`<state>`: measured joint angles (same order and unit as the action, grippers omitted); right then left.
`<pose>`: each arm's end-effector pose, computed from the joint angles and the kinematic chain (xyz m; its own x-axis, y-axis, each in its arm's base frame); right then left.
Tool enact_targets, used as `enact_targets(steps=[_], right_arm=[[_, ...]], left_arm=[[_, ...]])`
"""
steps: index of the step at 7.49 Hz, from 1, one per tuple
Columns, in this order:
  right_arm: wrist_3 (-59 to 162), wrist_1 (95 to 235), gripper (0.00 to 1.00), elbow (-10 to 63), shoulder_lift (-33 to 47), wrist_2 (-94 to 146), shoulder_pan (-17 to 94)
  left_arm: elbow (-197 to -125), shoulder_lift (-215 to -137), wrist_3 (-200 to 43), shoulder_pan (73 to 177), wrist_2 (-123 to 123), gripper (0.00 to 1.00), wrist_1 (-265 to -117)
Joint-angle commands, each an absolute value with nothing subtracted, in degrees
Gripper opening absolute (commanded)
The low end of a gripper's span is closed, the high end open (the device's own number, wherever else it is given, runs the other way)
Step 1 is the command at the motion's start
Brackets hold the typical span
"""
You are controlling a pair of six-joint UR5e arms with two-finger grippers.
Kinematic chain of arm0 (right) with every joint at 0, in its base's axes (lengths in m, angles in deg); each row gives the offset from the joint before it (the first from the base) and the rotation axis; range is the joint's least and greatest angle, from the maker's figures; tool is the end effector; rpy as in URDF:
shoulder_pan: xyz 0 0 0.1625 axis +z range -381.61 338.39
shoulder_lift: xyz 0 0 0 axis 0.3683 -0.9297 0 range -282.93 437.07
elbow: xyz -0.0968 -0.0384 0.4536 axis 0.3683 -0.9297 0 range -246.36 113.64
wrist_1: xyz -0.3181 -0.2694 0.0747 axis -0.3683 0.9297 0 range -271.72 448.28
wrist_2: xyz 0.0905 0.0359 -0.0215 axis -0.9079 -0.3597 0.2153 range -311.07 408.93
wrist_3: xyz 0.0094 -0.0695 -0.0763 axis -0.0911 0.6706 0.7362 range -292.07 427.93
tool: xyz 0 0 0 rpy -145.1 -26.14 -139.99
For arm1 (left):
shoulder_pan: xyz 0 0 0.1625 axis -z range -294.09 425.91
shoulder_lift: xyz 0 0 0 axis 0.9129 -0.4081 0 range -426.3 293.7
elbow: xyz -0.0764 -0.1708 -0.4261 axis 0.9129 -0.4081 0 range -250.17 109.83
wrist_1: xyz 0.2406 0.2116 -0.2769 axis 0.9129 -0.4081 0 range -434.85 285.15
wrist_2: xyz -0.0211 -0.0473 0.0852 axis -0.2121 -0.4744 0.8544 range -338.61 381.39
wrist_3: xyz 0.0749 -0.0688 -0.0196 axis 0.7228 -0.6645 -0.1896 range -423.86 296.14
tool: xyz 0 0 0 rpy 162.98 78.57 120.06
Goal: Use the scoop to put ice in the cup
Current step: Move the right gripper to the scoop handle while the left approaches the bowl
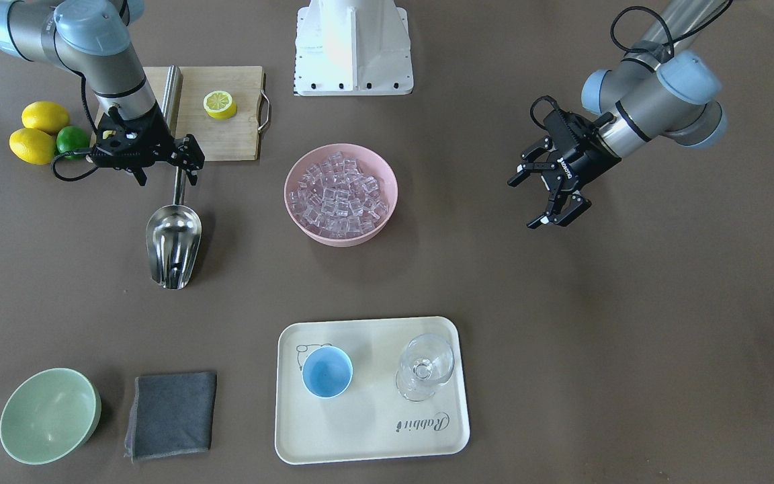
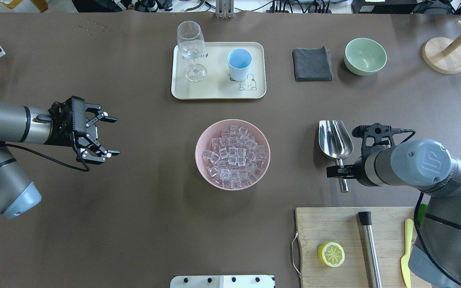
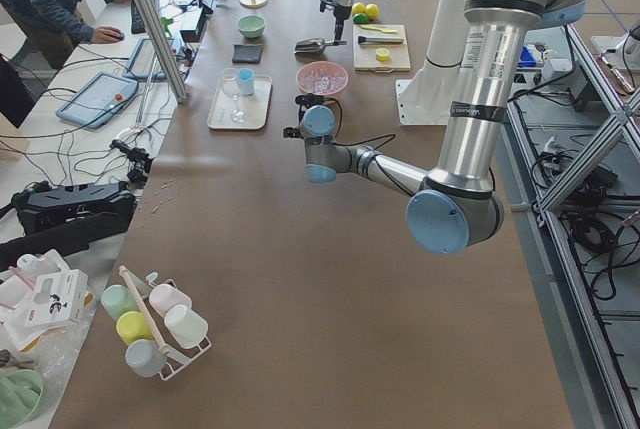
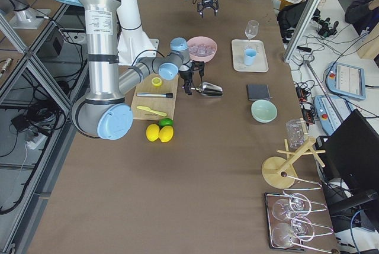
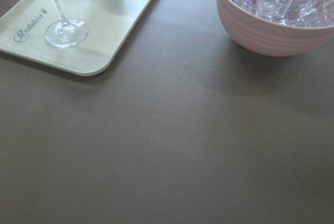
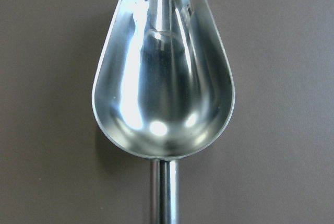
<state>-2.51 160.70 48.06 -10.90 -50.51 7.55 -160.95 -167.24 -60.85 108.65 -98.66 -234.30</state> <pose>-0.3966 -0.3545 0.4528 0.7192 0.0231 0.6944 -0.1489 0.9814 0.1216 0.3750 -0.4574 0.4529 0.2177 0.9757 -0.0247 -0.1243 0.0528 0.9908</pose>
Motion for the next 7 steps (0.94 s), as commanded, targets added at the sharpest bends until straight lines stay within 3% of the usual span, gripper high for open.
enact_targets(steps=[1, 3, 5, 7], right_arm=[[-3.6, 160.6, 0.89, 47.3, -10.8, -50.1, 6.3], [-3.5, 160.6, 0.89, 47.3, -10.7, -50.2, 6.3], [-3.5, 160.7, 0.70, 47.1, -10.3, -50.5, 6.2], [-3.2, 160.7, 0.68, 47.0, -10.1, -50.7, 6.2]], left_arm=[[-154.5, -171.9, -56.3, 105.2, -96.6, 0.98, -241.4], [-151.6, -173.6, -56.7, 104.6, -97.0, 0.98, -246.6], [-148.9, -176.1, -63.6, 103.0, -97.1, 0.98, -251.1], [-148.4, -177.4, -65.3, 101.1, -97.2, 0.98, -251.4]])
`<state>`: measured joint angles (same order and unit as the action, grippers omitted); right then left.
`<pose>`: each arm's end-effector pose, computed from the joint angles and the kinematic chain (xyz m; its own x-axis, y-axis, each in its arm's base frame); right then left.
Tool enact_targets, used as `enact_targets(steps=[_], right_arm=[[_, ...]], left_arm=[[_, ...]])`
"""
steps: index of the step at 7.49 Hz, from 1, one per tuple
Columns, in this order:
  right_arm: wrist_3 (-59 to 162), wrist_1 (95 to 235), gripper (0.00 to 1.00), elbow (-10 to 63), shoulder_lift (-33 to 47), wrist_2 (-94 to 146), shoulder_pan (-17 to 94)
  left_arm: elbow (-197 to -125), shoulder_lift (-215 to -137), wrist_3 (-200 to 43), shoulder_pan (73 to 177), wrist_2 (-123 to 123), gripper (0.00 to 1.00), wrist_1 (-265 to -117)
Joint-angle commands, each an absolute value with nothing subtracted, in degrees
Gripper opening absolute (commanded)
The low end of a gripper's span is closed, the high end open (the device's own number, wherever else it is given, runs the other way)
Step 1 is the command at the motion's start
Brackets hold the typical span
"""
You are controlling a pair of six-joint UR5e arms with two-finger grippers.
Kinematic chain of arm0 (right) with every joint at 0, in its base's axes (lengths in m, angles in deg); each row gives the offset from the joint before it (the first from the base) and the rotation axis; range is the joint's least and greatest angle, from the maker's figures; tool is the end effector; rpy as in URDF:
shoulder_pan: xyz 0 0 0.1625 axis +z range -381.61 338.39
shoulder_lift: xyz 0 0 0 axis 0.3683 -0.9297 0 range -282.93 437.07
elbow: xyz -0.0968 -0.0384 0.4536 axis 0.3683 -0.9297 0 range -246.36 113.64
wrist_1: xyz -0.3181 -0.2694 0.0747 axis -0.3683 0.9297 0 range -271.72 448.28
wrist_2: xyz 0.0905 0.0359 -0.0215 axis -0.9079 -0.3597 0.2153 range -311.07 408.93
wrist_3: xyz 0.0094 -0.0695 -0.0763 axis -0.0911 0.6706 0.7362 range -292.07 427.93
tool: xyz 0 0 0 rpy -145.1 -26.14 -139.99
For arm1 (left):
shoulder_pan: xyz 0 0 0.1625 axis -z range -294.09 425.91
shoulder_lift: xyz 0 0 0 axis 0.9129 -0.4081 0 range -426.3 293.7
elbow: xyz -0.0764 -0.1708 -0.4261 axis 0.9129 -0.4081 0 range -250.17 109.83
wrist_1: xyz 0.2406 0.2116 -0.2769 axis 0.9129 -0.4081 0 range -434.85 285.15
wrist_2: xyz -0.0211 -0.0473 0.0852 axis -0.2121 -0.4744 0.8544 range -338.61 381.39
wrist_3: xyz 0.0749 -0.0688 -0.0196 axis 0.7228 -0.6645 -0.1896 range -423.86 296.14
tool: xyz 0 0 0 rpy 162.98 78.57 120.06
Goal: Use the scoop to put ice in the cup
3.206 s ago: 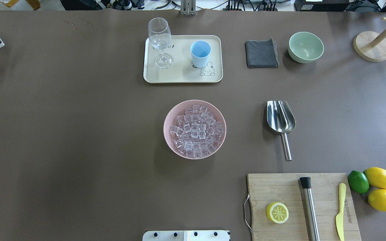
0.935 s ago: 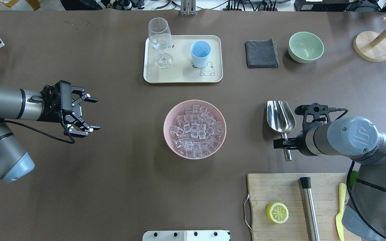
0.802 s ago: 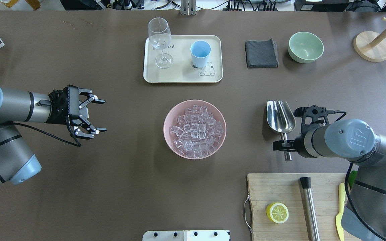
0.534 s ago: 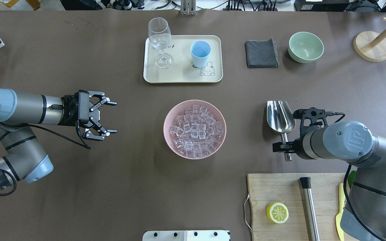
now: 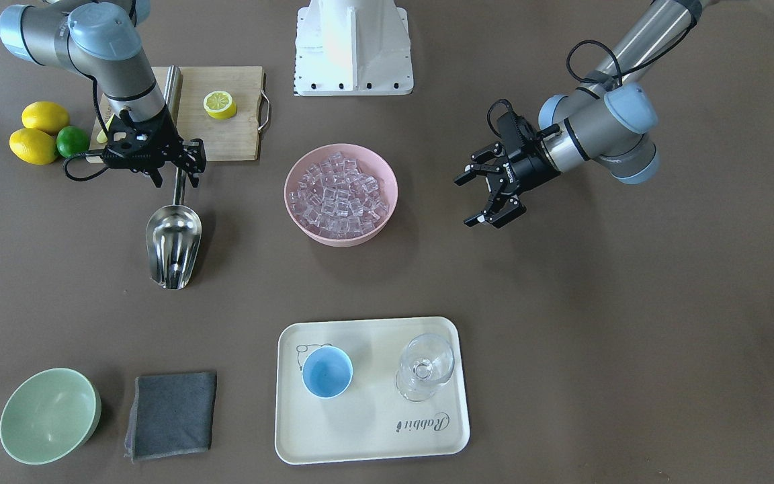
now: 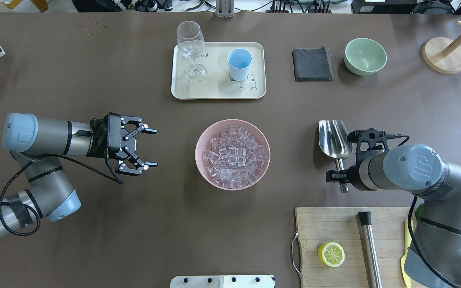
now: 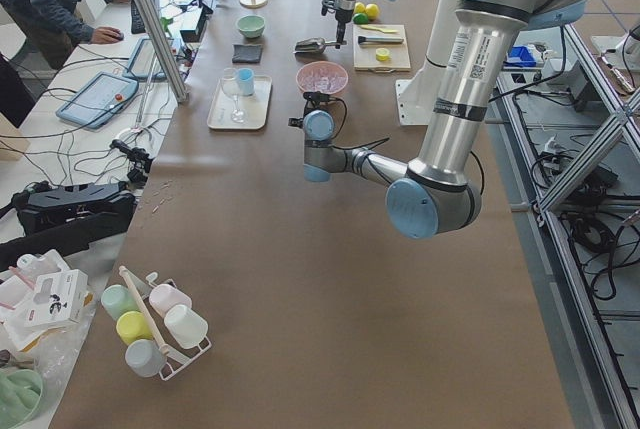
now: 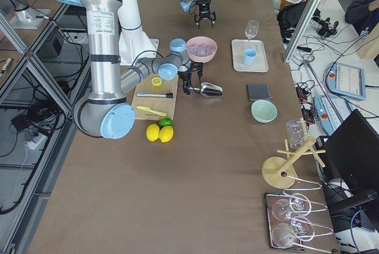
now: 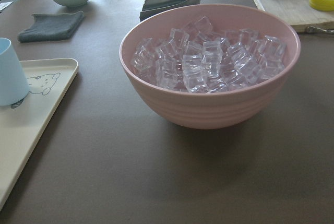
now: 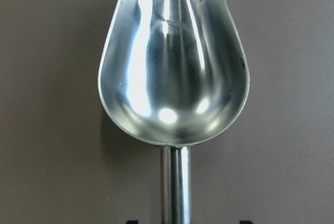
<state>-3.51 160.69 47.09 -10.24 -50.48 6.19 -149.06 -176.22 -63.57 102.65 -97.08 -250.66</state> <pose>-0.4105 -0.3480 0.4553 0.7206 0.0249 0.6929 -0.1379 0.9845 0.1080 0.4615 -0.4492 0.4316 0.1454 0.9884 0.0436 0.0639 -0.0534 0.9965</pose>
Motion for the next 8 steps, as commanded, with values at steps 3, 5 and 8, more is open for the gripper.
enact_targets(steps=[3, 5, 8], right_arm=[[-0.3, 161.0, 0.70, 47.1, -9.9, -55.1, 6.3], [2.2, 161.6, 0.71, 46.9, -10.0, -57.0, 6.3], [5.4, 164.6, 0.72, 47.0, -10.0, -58.6, 8.3]], left_arm=[[-147.9, -178.0, -66.9, 100.9, -100.3, 0.98, -251.4], [-147.6, -178.2, -66.9, 100.9, -100.3, 0.98, -251.3], [-147.3, -179.1, -67.0, 101.0, -100.1, 0.98, -251.4]])
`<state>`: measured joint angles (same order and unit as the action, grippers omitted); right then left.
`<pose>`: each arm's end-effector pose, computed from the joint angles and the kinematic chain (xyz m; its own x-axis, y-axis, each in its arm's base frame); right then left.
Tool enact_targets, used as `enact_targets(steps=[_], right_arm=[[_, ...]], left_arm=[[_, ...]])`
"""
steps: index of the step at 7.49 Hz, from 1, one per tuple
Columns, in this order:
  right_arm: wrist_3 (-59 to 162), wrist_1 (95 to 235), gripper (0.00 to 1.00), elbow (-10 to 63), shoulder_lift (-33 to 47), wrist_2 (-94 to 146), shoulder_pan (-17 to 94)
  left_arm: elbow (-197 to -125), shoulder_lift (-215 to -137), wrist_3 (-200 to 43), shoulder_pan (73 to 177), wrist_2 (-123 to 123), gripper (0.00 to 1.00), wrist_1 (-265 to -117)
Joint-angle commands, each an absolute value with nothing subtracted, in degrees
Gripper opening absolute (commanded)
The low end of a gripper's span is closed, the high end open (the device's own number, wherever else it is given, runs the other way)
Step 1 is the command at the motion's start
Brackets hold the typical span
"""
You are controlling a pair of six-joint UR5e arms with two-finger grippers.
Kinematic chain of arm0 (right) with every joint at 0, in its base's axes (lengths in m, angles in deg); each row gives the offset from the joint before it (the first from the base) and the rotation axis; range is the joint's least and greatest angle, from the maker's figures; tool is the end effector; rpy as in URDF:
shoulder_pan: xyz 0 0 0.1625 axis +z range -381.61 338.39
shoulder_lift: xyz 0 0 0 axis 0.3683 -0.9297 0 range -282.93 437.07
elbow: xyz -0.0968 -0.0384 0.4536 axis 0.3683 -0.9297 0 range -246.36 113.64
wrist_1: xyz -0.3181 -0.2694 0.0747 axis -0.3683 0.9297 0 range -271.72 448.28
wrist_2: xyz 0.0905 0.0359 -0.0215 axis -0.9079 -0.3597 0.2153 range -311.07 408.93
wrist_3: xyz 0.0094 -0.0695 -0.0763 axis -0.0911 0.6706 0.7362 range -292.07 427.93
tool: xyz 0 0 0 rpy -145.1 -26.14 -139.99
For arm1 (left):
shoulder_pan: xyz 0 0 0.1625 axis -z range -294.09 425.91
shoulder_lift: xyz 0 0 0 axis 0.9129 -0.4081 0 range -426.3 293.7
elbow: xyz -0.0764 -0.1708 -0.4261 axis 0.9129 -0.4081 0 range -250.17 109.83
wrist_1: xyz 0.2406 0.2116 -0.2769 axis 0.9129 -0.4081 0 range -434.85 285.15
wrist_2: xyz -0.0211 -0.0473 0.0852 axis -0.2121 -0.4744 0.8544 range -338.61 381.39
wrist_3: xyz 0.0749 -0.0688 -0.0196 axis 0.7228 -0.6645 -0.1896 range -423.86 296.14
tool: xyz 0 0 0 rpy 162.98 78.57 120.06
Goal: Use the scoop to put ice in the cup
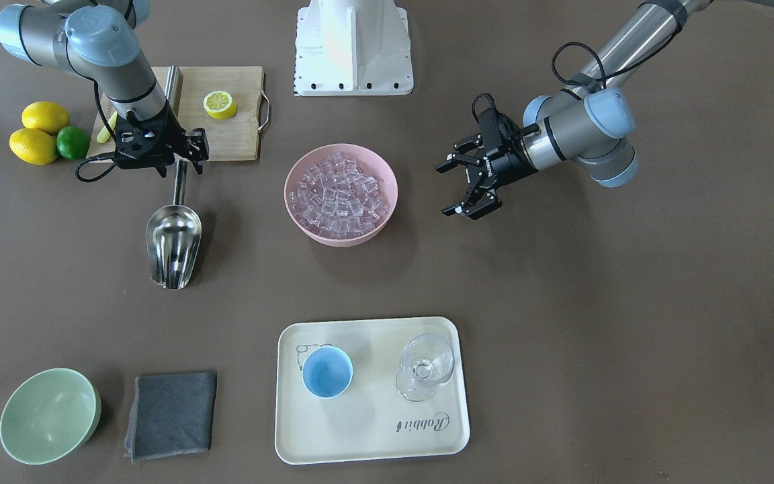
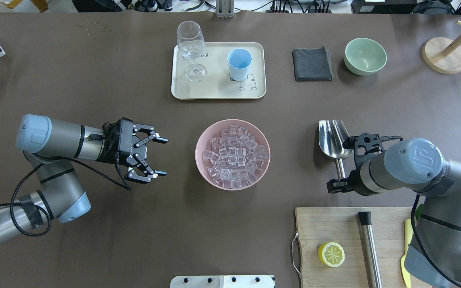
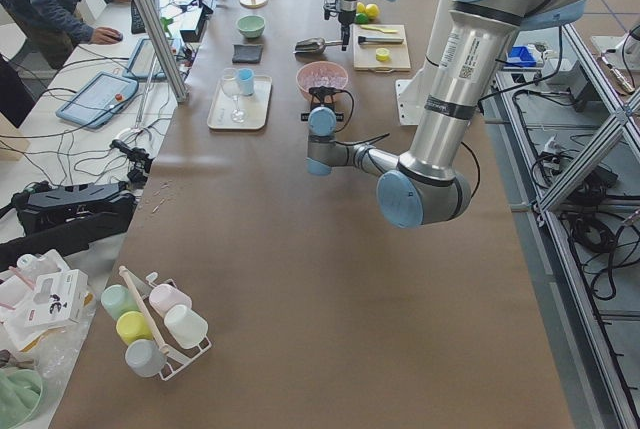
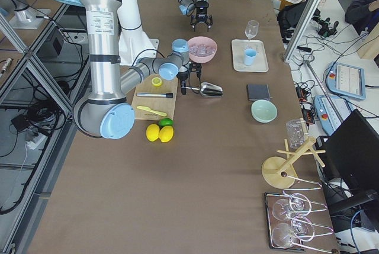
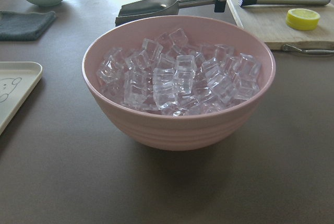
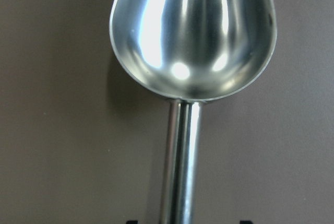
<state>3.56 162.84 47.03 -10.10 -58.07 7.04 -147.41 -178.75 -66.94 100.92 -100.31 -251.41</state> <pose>-0.4104 -0.3416 0.4576 0.7157 -0.0804 0.6938 0.0240 0.9956 0.0906 0.4877 -0.4379 0.4161 0.0554 0.9985 0.0039 0.0924 -0.0090 0.9957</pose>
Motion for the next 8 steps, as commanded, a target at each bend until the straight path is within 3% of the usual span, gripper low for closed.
enact_targets(steps=[1, 4, 8], right_arm=[[5.3, 164.7, 0.71, 47.0, -9.7, -58.4, 8.4], [4.1, 167.5, 0.56, 46.4, -6.9, -57.8, 8.4], [2.5, 167.0, 0.51, 46.5, -6.9, -57.7, 8.4]], left_arm=[[-146.4, -180.5, -67.8, 100.8, -100.1, 0.98, -251.4], [-144.8, -182.7, -71.7, 99.2, -99.6, 0.98, -251.0], [-143.8, -183.5, -72.1, 98.4, -98.9, 0.98, -251.2]])
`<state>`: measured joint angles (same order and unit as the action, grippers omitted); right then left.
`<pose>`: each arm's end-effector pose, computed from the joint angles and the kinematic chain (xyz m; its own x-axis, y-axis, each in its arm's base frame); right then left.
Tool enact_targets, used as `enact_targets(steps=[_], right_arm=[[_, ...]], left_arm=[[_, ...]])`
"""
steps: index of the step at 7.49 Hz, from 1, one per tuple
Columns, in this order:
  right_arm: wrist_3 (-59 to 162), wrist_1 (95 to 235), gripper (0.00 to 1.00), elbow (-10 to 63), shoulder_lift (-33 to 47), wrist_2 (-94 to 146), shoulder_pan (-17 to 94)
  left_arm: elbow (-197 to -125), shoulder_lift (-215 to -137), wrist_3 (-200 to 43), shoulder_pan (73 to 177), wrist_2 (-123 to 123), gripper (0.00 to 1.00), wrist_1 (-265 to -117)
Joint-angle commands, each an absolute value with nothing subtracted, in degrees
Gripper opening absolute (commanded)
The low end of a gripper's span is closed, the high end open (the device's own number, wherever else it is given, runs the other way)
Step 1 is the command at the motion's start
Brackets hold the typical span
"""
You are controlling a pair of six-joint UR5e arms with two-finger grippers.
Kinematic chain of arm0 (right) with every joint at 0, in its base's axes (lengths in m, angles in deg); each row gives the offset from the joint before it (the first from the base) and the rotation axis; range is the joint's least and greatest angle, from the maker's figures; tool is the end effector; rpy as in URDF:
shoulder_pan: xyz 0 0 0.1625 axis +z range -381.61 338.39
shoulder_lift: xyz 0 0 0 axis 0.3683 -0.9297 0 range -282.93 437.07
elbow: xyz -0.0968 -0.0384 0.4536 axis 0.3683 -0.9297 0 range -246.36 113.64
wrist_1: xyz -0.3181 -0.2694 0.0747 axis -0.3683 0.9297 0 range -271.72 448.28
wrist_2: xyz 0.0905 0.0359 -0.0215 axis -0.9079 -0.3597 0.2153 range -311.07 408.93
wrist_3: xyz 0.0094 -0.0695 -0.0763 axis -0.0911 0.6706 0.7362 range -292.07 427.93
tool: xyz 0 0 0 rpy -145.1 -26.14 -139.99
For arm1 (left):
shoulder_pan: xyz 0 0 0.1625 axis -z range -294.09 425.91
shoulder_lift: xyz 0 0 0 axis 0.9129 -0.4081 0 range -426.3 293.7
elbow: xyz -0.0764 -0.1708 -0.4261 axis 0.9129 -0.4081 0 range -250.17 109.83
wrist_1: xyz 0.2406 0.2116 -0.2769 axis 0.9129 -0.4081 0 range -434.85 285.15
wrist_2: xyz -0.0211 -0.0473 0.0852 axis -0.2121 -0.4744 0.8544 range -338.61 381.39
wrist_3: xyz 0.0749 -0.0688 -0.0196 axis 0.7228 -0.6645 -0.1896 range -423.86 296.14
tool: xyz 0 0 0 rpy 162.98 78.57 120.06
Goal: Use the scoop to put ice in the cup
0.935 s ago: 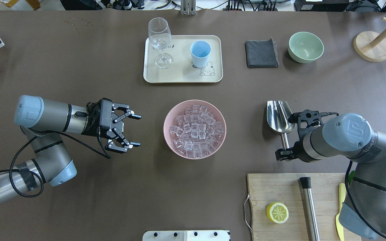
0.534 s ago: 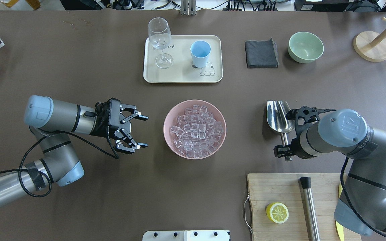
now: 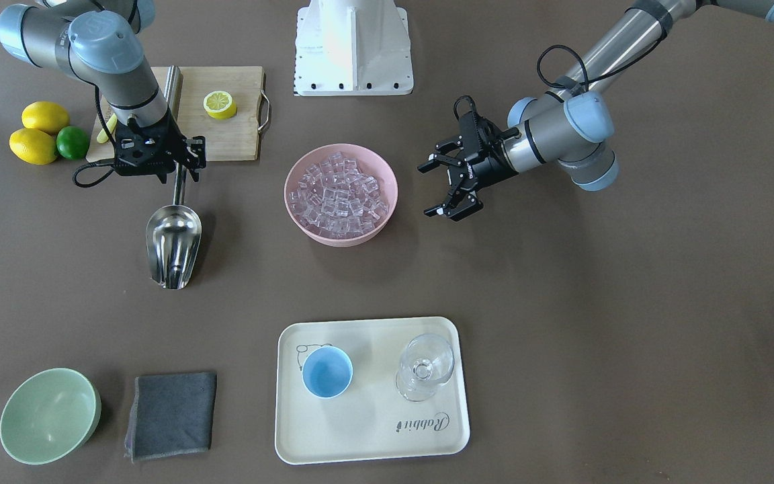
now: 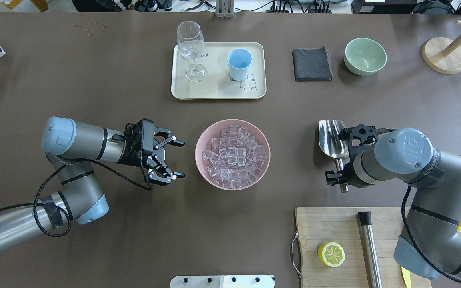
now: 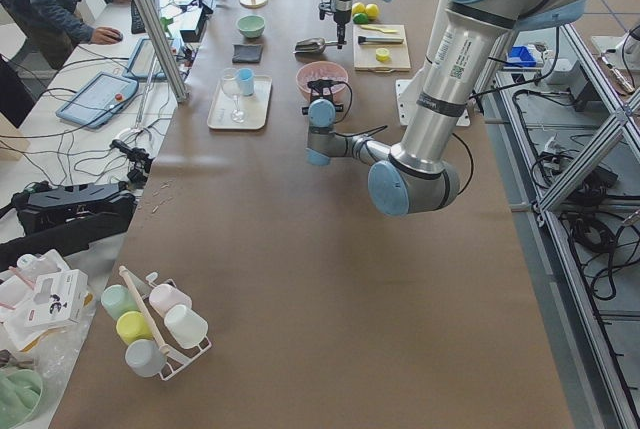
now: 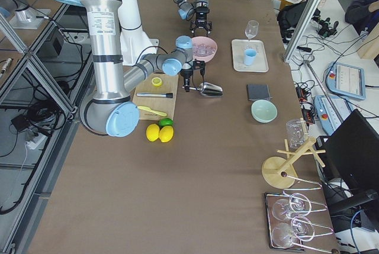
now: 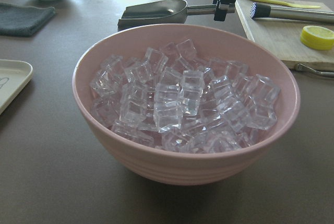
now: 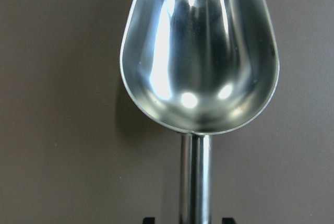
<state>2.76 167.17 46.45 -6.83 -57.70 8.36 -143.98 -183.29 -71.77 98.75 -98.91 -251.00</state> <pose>-0.4173 -0.3603 0.4429 0.7362 -0.0400 0.6756 -0.0111 0.9974 0.0711 0.5297 -0.4383 0.3919 0.0330 0.9966 -0.0759 0.1073 0.0720 0.9916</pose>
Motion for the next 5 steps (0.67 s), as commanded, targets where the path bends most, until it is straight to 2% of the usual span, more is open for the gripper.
enact_targets(steps=[1, 5], right_arm=[[2.6, 167.0, 0.47, 46.5, -7.0, -57.7, 8.4], [2.5, 166.9, 0.45, 46.4, -7.4, -57.7, 8.4]], left_arm=[[-143.6, -183.6, -72.0, 97.8, -97.6, 0.98, -251.2], [-143.9, -183.9, -71.9, 94.7, -90.9, 0.98, -254.6]])
